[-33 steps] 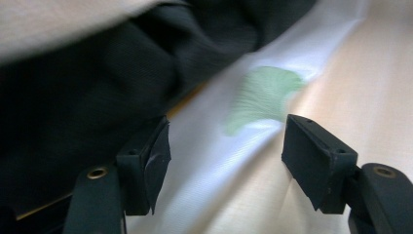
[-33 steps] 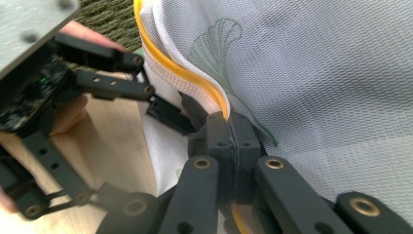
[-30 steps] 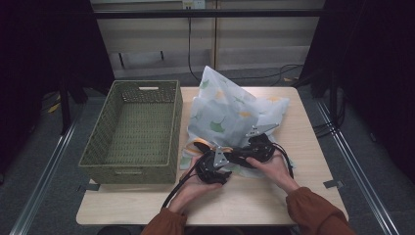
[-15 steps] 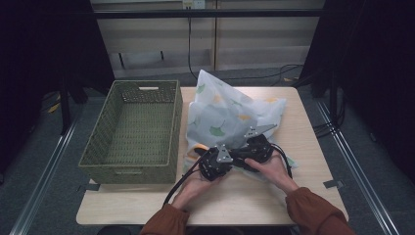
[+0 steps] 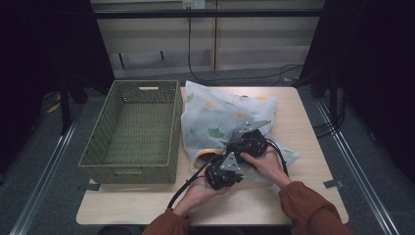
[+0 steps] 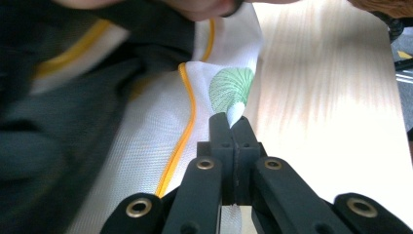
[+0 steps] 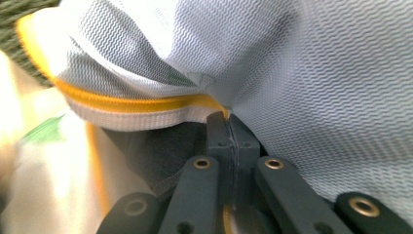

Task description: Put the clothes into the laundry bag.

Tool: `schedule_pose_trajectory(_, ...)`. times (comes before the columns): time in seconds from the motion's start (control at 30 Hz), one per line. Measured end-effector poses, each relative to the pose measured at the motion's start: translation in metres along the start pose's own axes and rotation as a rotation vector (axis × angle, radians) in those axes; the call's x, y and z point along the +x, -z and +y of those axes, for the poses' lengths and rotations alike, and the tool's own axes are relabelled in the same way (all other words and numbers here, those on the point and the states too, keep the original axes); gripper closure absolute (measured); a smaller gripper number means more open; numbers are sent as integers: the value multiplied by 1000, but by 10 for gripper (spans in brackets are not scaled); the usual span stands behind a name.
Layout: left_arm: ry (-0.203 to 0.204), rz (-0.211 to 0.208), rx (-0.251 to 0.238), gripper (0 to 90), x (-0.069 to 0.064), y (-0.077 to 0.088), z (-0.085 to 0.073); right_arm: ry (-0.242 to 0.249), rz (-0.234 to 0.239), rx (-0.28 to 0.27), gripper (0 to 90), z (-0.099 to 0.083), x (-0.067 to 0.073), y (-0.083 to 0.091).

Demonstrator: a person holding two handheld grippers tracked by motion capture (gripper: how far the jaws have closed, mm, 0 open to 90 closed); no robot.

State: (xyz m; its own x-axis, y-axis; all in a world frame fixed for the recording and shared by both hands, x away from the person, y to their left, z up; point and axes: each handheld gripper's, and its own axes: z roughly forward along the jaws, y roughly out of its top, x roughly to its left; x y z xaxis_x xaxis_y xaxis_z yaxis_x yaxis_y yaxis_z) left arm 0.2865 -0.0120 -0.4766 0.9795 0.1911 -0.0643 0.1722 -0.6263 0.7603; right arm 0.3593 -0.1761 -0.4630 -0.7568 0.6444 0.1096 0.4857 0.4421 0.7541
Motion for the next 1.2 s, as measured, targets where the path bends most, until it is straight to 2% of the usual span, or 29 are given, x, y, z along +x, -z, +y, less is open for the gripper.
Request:
schedule_pose_trajectory(0.03,-1,-16,15,900,-2,1,1,13,-24,1,897,1,-1,-1)
schedule_pose_trajectory(0.07,-2,-14,-2,900,-2,-2,2,4,-28,1,898,3,-3,-2)
schedule_pose_trajectory(0.13,-16,-24,15,900,-6,-7,2,-5,-44,-6,897,5,-6,-4)
schedule_pose_trajectory(0.17,-4,-45,2,900,-7,-8,1,-12,-39,-9,897,5,-8,-5)
schedule_pose_trajectory(0.2,-19,-47,20,900,-8,-8,2,2,-50,-8,898,6,-10,-6)
schedule_pose_trajectory(0.23,-15,-37,17,900,-11,-7,3,12,-71,-7,897,6,-11,-6)
schedule_pose_trajectory(0.27,-33,-49,29,900,-14,-6,3,3,-66,-9,898,6,-14,-6)
schedule_pose_trajectory(0.3,-36,-45,22,900,-17,-6,2,-5,-77,-9,898,5,-17,-6)
schedule_pose_trajectory(0.33,-40,-60,-3,900,-19,-6,0,-11,-92,-10,898,5,-20,-5)
schedule_pose_trajectory(0.37,-42,-65,1,900,-20,-4,-1,-20,-89,-13,897,3,-24,-3)
schedule_pose_trajectory(0.43,-36,-74,4,900,-21,1,-4,-19,-116,-12,898,1,-27,0)
schedule_pose_trajectory(0.47,-51,-73,19,900,-22,4,-6,-21,-116,-7,898,-1,-28,2)
schedule_pose_trajectory(0.5,-42,-70,22,900,-21,7,-8,-22,-116,-9,898,-4,-29,4)
schedule_pose_trajectory(0.53,-5,-65,-16,900,-19,8,-11,-18,-130,-6,898,-5,-29,5)
schedule_pose_trajectory(0.6,-39,-38,35,900,-18,6,-13,-27,-130,1,897,-10,-30,7)
schedule_pose_trajectory(0.63,-34,-28,20,900,-19,2,-14,-30,-129,-3,897,-11,-30,7)
schedule_pose_trajectory(0.67,-27,-13,61,900,-18,-1,-14,-41,-119,0,897,-12,-30,8)
schedule_pose_trajectory(0.7,-35,-5,74,900,-17,-3,-15,-42,-103,-6,896,-14,-30,10)
schedule_pose_trajectory(0.73,-45,-14,63,898,-14,-5,-18,-43,-85,-10,896,-15,-30,12)
schedule_pose_trajectory(0.77,-13,0,44,845,-14,-5,-19,-53,-64,-19,895,-16,-29,15)
schedule_pose_trajectory(0.8,-15,15,61,816,-12,-3,-20,-62,-38,-24,894,-18,-28,19)
schedule_pose_trajectory(0.83,-7,22,37,812,-12,-2,-22,-54,-19,-24,894,-19,-27,23)
schedule_pose_trajectory(0.87,3,24,35,782,-10,0,-24,-51,-15,-24,894,-21,-24,28)
schedule_pose_trajectory(0.93,23,29,43,736,-7,6,-27,-50,30,-40,893,-26,-19,39)
schedule_pose_trajectory(0.97,40,37,8,730,-6,7,-30,-42,31,-41,893,-28,-16,45)
schedule_pose_trajectory(1.0,47,44,25,722,-5,10,-31,-38,38,-43,894,-31,-13,51)
schedule_pose_trajectory(1.03,58,50,14,708,-5,13,-32,-36,51,-52,894,-33,-11,56)
schedule_pose_trajectory(1.1,51,46,-4,698,-4,19,-33,-31,64,-64,893,-39,-6,68)
schedule_pose_trajectory(1.2,55,74,-37,675,-7,32,-32,-21,74,-59,893,-49,-1,82)
